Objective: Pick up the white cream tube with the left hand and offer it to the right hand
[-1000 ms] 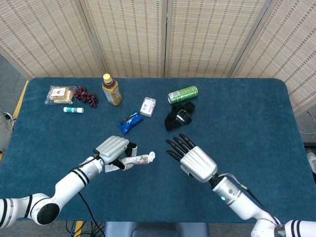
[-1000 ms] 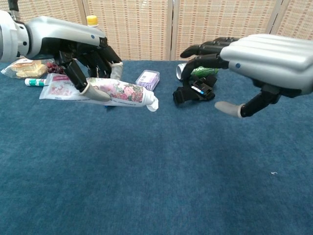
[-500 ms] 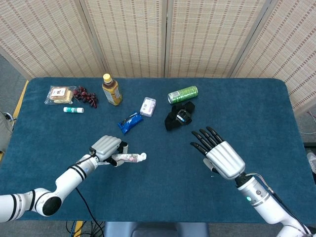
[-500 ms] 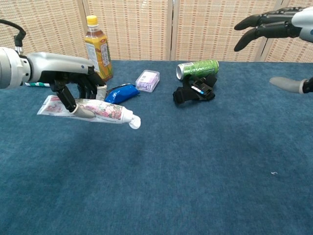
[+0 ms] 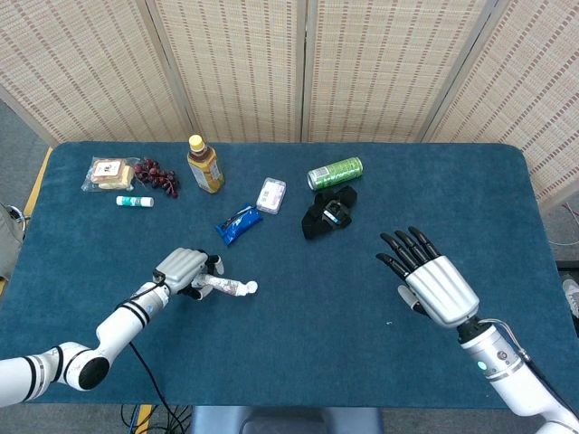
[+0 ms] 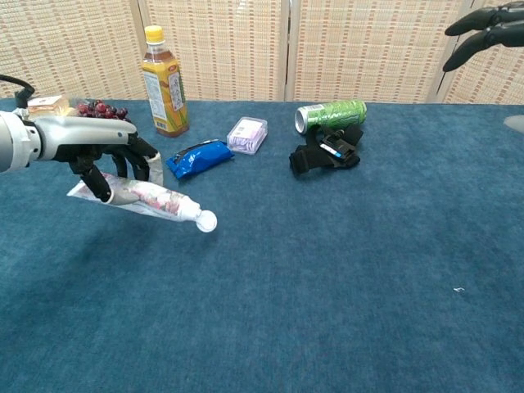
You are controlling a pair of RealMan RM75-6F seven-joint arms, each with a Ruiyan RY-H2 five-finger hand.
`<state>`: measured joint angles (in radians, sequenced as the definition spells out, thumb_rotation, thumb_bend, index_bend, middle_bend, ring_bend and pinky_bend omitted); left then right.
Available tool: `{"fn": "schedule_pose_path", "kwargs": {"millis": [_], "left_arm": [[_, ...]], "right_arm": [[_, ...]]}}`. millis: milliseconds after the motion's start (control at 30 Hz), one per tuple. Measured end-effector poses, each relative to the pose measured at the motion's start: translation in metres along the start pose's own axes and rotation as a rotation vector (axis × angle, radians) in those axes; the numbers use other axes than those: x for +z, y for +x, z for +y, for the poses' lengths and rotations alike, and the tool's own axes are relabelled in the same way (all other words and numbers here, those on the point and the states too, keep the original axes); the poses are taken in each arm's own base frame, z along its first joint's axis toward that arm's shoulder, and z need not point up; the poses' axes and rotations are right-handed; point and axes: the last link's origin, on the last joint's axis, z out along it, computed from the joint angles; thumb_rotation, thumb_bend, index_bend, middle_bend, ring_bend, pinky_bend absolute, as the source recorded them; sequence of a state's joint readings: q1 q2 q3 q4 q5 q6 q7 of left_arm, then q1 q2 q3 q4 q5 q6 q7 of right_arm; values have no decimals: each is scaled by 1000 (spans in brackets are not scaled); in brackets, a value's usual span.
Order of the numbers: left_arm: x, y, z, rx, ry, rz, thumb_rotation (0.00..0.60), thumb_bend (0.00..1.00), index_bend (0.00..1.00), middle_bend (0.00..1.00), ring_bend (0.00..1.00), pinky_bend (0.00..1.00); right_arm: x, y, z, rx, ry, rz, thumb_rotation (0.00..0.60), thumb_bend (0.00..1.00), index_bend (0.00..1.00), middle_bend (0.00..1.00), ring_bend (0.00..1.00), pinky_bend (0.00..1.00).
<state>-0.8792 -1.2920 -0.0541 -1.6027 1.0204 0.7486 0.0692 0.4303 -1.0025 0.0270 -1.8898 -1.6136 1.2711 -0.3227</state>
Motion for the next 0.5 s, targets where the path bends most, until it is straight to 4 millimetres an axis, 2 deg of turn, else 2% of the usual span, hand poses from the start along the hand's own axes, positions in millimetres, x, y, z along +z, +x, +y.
{"fn": "schedule_pose_path", "kwargs": {"millis": [267, 500], "left_arm": [[-16, 6, -5, -6, 1, 27, 600, 357, 254, 331, 171, 219], [-51, 18, -22, -37, 35, 174, 600, 358, 253, 320, 171, 220]], "right_arm": [[-12, 3, 17, -4, -55, 7, 600, 326, 228, 55, 0, 0], [-29, 4, 38, -5, -129, -6, 600, 327, 228, 55, 0, 0]]}}
